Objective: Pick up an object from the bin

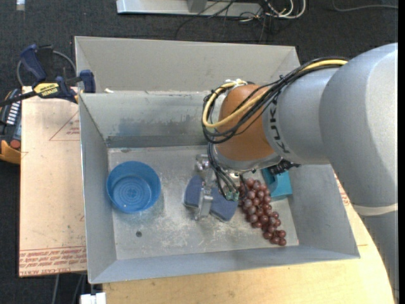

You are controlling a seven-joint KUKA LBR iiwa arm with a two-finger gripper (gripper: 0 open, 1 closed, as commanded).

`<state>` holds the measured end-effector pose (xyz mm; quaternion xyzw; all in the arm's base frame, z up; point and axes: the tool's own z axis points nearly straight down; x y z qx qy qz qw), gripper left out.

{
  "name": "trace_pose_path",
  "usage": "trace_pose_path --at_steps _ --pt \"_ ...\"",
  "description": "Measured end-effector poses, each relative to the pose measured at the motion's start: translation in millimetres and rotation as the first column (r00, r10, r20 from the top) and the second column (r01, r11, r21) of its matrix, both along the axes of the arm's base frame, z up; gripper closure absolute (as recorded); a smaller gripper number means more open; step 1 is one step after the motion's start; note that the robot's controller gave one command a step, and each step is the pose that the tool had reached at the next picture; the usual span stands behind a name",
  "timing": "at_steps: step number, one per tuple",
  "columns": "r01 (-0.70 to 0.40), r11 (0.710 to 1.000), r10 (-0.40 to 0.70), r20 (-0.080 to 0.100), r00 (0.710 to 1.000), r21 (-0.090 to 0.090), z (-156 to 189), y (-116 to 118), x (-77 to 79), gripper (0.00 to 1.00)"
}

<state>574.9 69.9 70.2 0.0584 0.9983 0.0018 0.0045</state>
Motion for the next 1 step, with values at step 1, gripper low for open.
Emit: trace_pose_path --at_steps 1 --pt "0.249 0.968 -0.249 -0.017 0.968 -0.002 1.8 1.3 2.6 1.00"
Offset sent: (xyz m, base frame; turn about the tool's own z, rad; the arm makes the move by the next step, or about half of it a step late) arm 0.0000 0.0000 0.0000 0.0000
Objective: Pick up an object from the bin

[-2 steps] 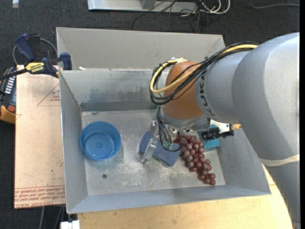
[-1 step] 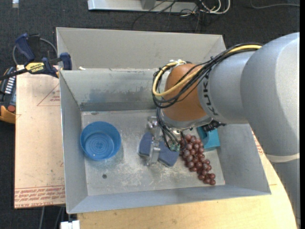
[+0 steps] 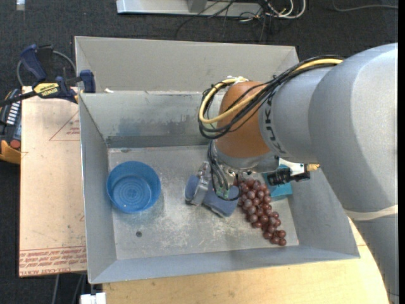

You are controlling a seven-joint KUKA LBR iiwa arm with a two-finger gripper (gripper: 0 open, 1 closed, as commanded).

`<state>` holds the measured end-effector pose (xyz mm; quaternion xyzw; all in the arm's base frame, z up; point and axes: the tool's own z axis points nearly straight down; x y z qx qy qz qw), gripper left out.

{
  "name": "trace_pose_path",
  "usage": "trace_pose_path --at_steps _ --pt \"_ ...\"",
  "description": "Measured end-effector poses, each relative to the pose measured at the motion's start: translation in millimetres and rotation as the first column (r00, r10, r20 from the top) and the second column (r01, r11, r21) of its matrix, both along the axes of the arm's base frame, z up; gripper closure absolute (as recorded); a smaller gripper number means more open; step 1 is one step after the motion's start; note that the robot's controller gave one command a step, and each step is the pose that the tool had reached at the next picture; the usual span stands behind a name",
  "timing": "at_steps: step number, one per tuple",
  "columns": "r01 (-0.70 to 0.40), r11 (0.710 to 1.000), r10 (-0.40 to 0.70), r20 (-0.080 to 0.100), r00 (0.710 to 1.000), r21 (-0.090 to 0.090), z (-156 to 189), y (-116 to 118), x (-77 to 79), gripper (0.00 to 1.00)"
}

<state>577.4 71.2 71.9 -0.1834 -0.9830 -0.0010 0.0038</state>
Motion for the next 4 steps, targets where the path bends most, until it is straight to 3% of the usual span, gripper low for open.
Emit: trace_pose_path --at_steps 3,4 --pt "-0.002 1.000 0.002 -0.001 1.000 0.001 29.5 -0.1 -0.5 1.00" --pt "-0.003 1.000 0.003 -0.007 1.000 0.001 73.3 -0.2 -1.8 1.00"
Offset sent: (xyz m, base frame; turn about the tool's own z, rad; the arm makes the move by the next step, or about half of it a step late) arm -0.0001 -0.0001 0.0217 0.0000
